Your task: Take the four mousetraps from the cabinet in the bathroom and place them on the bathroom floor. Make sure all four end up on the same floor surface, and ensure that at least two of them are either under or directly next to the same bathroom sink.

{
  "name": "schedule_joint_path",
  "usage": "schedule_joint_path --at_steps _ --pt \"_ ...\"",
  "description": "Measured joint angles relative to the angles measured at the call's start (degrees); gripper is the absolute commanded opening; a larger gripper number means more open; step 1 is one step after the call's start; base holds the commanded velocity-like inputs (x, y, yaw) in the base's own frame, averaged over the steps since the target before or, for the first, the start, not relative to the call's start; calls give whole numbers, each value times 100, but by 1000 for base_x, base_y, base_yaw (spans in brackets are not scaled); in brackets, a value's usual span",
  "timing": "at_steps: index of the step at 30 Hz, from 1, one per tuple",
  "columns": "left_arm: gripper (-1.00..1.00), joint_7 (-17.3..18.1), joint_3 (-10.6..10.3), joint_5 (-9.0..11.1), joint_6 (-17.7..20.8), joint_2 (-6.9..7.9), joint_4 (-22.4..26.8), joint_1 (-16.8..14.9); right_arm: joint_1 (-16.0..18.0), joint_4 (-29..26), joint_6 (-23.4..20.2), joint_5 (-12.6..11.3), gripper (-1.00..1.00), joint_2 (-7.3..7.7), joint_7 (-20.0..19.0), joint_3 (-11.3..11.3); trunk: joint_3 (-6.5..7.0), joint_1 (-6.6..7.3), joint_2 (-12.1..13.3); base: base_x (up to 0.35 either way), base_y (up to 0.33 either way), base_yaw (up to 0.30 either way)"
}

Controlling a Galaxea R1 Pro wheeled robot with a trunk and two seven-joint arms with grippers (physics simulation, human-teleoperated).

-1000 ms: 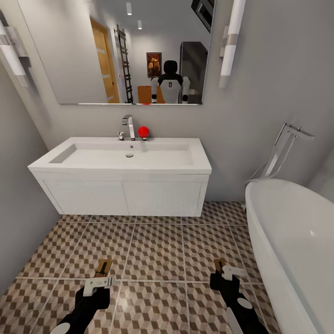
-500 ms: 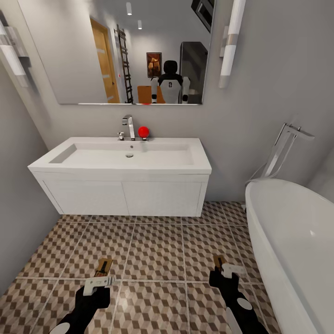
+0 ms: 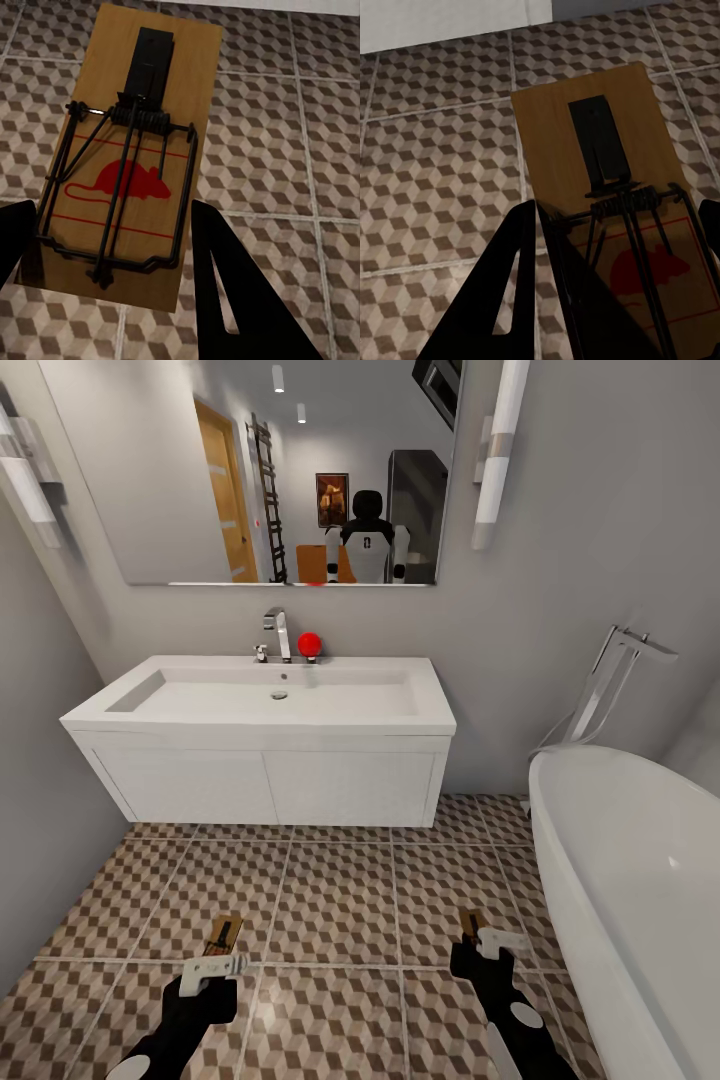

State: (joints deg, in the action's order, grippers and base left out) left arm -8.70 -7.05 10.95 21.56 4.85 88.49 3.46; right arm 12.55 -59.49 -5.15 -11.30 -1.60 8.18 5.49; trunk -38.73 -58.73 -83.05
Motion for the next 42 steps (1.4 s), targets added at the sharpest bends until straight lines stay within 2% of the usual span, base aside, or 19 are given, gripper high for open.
schedule_joint_path --at_steps 36,42 --pt "-100 -8 18 -9 -176 -9 18 -3 0 0 2 -4 -100 -14 0 0 0 0 0 0 0 0" --pt "-100 -8 18 -8 -178 -9 18 1 0 0 0 -6 -100 -23 0 0 -137 -131 -239 0 0 0"
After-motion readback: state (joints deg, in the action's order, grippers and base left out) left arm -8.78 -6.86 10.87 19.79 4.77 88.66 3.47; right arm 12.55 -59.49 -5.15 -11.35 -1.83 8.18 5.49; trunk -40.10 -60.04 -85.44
